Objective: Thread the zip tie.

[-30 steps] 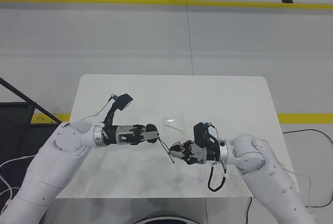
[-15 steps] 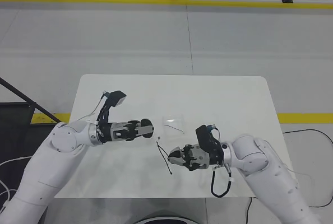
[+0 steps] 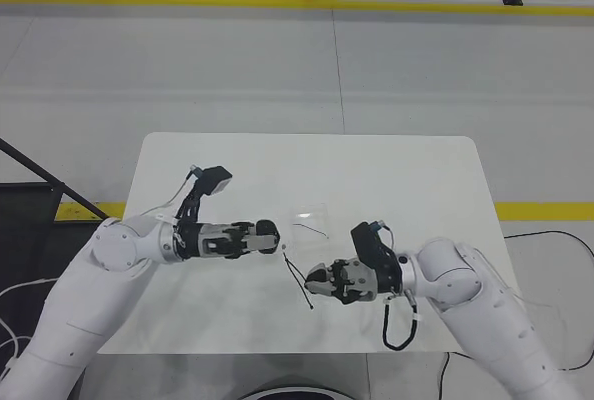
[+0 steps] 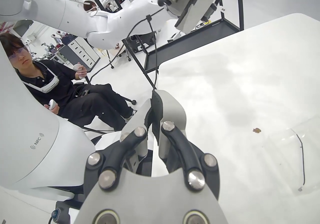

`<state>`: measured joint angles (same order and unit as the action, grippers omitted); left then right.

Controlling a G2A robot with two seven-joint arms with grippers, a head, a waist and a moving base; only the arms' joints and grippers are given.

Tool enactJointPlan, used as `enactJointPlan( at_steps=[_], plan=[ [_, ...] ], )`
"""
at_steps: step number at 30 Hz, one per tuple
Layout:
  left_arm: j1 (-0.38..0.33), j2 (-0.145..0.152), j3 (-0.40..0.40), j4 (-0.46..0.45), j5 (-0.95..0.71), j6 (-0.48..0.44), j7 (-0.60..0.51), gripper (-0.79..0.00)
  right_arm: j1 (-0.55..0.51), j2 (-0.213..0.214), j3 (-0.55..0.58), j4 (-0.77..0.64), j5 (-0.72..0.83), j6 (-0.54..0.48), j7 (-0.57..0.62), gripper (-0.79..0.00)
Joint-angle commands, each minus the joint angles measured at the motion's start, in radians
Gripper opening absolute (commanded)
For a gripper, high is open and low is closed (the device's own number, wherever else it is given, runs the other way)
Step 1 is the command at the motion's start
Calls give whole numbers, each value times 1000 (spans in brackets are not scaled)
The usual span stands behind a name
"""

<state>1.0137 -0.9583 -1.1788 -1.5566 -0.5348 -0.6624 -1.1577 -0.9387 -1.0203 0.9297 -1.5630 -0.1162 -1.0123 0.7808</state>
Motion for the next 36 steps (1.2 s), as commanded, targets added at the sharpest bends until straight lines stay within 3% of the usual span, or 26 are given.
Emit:
enactJointPlan(
  at_steps=[1, 5, 10, 13, 30, 33, 36],
  plan=[
    [-1, 1, 6, -2, -3, 3, -3, -256, 11, -1, -9, 13, 4, 0, -1, -785],
    [-13, 3, 20, -8, -41, 27, -27, -394, 34, -4, -28, 45, 12, 0, -9, -785],
    [-24, 8, 34, -5, -49, 41, -41, -446, 57, -8, -50, 69, 24, 0, -12, -785],
    [-31, 9, 44, -1, -49, 41, -41, -566, 68, -9, -60, 78, 26, 0, -15, -785],
    [-57, 18, 82, 18, -46, 34, -34, -566, 85, -5, -83, 89, 21, 0, -31, -785],
    [-61, 19, 88, 22, -48, 33, -33, -606, 86, -4, -86, 89, 20, 0, -34, -785],
    [-63, 21, 92, 23, -49, 31, -31, -714, 87, -3, -89, 89, 19, 0, -38, -785]
  ],
)
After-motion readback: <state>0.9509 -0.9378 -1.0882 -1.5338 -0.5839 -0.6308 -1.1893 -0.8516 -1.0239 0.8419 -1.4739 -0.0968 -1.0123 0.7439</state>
